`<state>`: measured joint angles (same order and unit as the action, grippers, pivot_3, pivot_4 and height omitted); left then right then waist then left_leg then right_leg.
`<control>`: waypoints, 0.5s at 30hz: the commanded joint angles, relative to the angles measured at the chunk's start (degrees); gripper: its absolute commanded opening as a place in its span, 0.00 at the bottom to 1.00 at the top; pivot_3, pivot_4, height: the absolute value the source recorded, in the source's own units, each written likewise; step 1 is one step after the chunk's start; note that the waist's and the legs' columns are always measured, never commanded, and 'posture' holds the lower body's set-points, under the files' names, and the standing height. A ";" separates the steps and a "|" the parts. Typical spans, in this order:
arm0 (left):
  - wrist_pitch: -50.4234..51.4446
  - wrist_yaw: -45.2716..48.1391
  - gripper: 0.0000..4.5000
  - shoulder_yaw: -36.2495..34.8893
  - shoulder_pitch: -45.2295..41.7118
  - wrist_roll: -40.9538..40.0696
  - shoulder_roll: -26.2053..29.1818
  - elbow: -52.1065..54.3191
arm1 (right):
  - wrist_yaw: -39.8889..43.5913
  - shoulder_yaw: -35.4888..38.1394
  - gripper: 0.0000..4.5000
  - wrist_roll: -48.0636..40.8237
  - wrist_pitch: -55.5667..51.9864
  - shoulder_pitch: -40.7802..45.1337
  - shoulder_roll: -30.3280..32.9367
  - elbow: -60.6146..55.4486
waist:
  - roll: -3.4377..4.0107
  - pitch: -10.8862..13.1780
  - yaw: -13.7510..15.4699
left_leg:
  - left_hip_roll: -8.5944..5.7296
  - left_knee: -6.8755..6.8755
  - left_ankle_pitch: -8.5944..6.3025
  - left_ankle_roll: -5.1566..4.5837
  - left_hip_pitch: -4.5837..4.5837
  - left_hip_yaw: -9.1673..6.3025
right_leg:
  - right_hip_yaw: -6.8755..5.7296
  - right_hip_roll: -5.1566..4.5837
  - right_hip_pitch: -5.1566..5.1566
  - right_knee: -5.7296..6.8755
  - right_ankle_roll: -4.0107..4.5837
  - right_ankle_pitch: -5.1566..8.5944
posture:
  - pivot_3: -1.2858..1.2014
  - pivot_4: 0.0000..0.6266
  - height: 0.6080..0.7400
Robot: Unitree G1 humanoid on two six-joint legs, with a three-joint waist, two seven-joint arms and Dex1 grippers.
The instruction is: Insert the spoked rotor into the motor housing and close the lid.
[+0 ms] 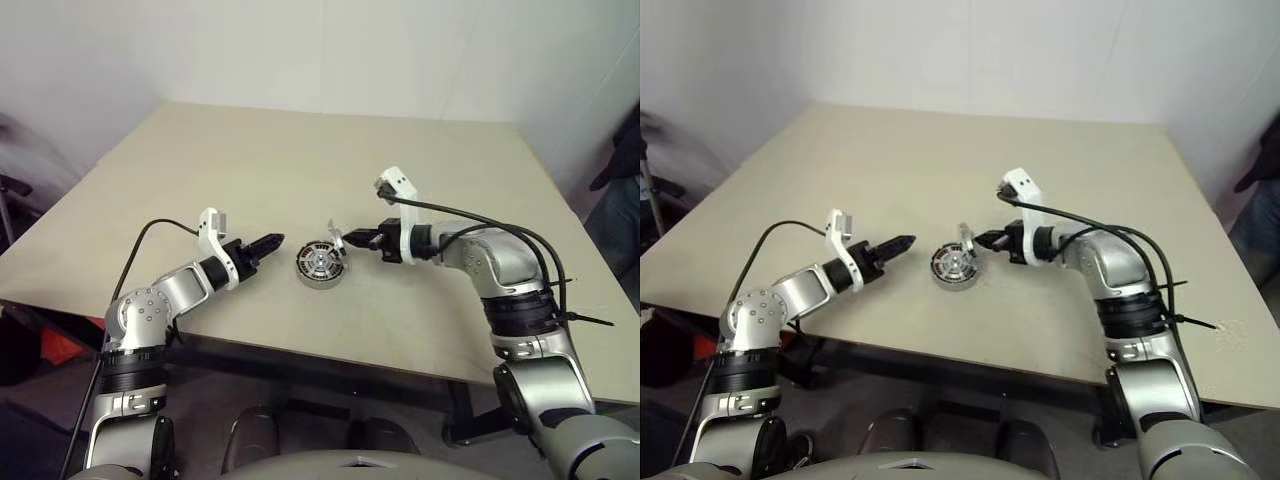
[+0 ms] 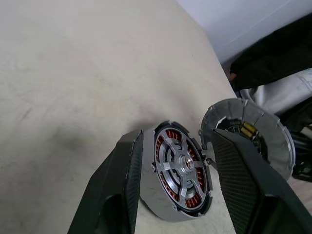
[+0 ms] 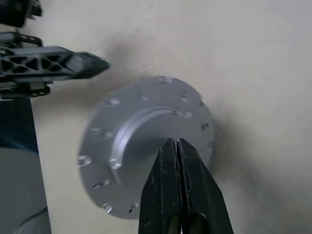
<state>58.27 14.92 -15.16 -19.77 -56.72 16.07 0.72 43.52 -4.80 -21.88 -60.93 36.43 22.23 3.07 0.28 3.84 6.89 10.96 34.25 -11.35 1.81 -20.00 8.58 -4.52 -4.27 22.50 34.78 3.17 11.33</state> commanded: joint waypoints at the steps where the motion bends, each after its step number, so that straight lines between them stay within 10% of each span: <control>1: -0.47 -0.32 0.52 -2.29 -1.33 -0.06 1.59 1.80 | -0.31 -0.97 0.00 -1.00 1.48 -0.56 -2.91 2.11 | 0.00 0.00 -0.04 | 0.00 0.00 0.01 0.01 0.01 0.00 | 0.00 0.00 0.00 0.00 0.00 0.00 | 0.52 0.00 1.00; 15: 0.76 -0.48 0.52 -2.60 -2.33 0.61 2.29 1.68 | -0.96 -0.90 0.00 0.24 12.30 -3.51 -6.54 7.94 | -0.04 -0.03 0.06 | -0.02 -0.01 -0.02 -0.04 0.38 -0.02 | 0.01 -0.02 -0.35 -0.03 -0.03 0.01 | 0.52 0.00 1.00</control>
<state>58.94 14.01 -17.84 -20.63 -56.05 18.05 0.68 42.52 -6.85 -21.77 -50.69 33.25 15.57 11.43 0.24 3.81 6.96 10.94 34.24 -11.37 1.77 -19.63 8.56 -4.51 -4.29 22.15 34.73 3.14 11.34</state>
